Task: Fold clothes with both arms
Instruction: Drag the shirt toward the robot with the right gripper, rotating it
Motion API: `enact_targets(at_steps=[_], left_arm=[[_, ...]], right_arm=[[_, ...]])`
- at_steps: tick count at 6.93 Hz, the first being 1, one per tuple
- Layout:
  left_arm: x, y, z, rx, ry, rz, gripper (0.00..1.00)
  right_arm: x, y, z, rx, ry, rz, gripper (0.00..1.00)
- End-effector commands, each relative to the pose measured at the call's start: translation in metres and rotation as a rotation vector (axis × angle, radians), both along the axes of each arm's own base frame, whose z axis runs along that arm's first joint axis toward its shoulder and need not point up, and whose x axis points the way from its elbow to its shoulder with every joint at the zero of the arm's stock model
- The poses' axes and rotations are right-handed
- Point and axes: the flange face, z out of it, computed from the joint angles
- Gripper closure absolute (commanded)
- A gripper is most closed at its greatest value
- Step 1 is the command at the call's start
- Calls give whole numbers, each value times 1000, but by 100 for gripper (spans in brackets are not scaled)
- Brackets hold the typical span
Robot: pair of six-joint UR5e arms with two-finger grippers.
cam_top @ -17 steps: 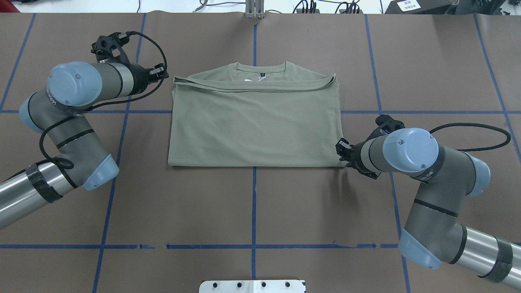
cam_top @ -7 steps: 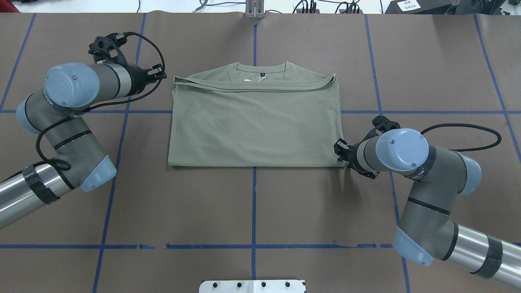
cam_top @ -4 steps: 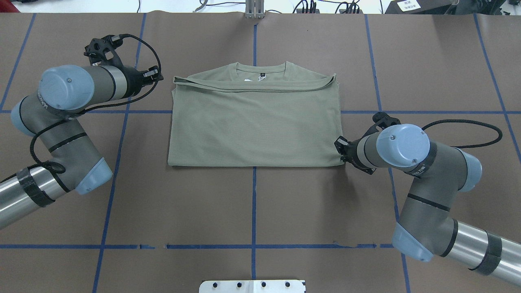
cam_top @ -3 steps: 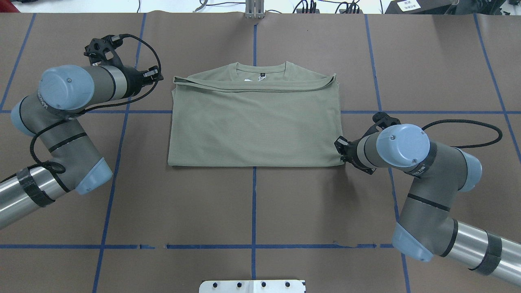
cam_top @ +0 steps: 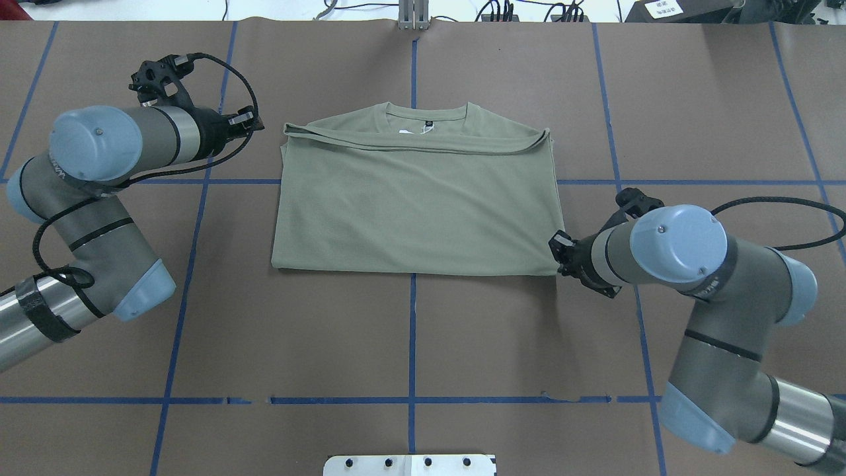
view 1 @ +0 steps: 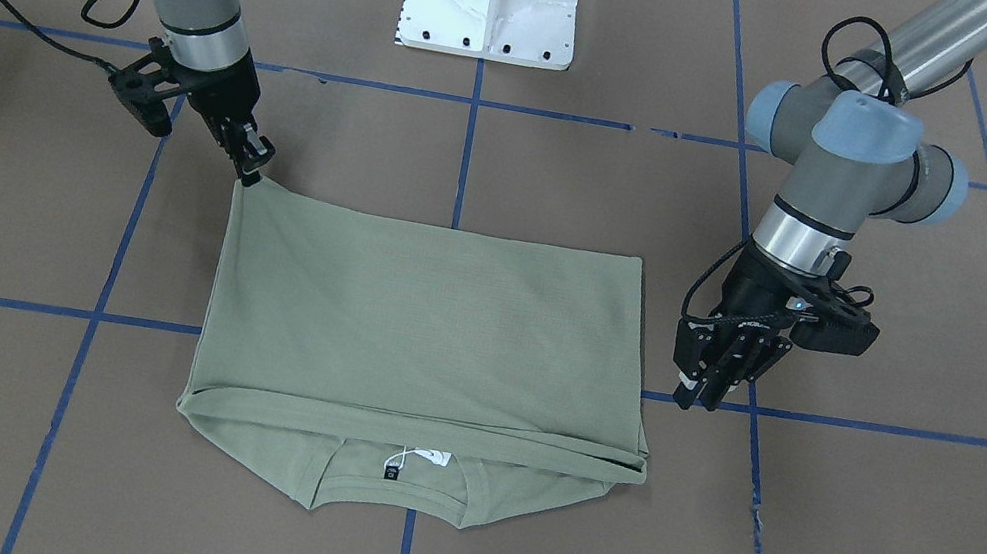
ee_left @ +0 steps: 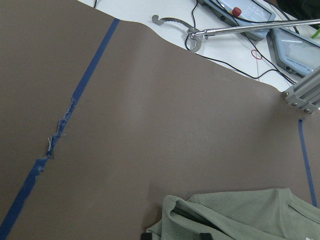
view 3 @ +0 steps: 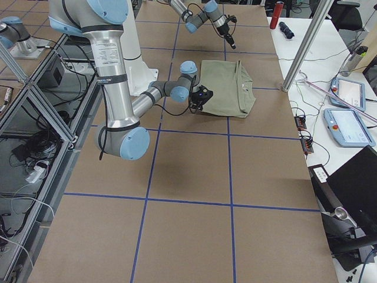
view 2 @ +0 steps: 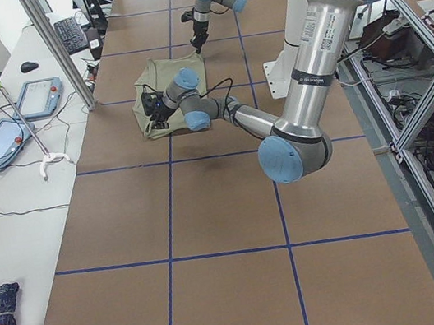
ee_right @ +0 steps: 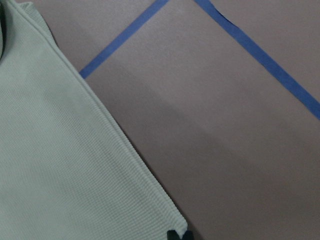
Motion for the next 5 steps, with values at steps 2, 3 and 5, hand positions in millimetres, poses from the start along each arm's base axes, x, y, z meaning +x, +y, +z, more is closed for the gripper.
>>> enact_targets(at_steps=[2, 3, 5], left_arm=[[-30, 60, -28, -62, 156, 123, 56], [-30, 66, -32, -83, 181, 156, 48], [-8, 89, -39, -150, 235, 227, 40]], right_arm=[[11, 167, -34, -101, 30, -277, 100], [-8, 221, -33, -163, 67, -347, 100], [-25, 281, -31, -206, 91, -375, 1]])
